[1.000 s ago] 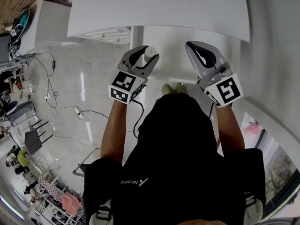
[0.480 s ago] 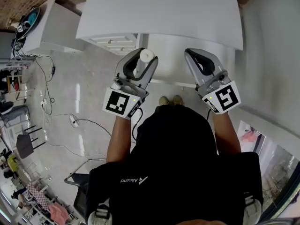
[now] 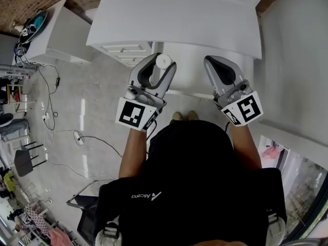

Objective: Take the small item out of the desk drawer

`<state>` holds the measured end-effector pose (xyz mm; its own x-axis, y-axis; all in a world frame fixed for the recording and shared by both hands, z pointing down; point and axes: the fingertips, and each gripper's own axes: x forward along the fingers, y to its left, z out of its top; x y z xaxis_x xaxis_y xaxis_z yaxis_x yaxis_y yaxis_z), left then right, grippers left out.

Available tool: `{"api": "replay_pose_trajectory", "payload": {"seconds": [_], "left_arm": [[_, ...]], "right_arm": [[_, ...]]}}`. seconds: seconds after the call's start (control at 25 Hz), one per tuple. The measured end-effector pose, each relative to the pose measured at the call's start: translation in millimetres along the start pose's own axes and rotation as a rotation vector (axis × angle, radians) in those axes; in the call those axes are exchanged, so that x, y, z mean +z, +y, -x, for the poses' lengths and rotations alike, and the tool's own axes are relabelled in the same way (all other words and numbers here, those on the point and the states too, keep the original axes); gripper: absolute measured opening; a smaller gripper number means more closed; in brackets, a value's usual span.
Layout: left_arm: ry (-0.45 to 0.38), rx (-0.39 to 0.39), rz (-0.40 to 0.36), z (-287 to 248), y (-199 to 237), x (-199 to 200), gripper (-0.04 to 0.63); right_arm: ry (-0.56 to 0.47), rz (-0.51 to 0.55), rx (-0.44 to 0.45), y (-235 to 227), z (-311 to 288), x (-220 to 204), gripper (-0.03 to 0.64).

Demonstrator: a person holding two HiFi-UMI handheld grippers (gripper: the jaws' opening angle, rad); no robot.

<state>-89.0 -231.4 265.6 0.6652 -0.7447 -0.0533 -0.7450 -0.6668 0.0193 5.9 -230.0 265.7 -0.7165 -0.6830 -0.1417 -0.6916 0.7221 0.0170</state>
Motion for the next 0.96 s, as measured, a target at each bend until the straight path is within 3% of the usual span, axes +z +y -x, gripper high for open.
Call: {"api": "replay_pose_trajectory", "payload": {"seconds": [0.96], "left_arm": [[-0.01, -0.038, -0.005, 11.4, 6.1, 14.6, 0.175]], "right_arm": [[0.006, 0.011, -0.017, 16.3, -6.3, 0.8, -0.002]]}}
